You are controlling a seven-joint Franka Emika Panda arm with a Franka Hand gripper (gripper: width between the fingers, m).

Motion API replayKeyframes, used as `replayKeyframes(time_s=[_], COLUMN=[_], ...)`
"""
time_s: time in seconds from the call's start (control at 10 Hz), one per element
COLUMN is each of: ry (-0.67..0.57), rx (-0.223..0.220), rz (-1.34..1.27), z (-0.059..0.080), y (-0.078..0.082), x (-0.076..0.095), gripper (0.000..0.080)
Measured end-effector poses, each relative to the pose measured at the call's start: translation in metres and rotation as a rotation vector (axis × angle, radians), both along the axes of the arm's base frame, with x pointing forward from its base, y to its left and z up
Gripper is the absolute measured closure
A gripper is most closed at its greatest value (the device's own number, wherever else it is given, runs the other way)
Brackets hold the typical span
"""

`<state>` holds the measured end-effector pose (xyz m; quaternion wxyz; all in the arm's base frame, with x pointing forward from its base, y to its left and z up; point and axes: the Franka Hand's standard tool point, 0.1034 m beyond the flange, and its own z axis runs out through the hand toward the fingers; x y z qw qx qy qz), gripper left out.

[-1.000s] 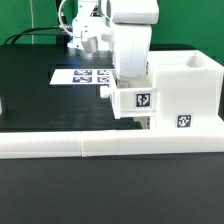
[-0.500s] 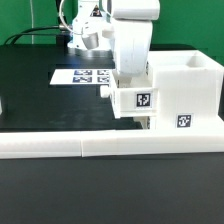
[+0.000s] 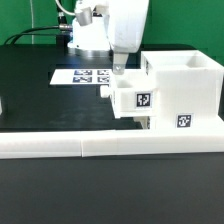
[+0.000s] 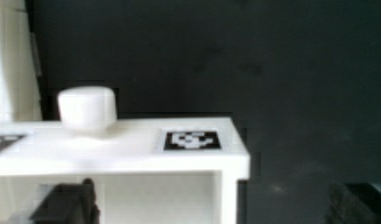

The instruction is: Assemble drawer

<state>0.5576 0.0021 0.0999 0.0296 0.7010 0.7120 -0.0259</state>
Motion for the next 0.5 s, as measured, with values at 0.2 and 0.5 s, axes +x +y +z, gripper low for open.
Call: replayKeyframes(time_s=[0.2,0.5], ry=[0.005,0.009], rx=[-0.005,0.002], rz=[0.028,0.027], z=[0.006,0.006], y=[-0.017,-0.029], x=[-0.002,-0.004], gripper=[0.0150,0.0150])
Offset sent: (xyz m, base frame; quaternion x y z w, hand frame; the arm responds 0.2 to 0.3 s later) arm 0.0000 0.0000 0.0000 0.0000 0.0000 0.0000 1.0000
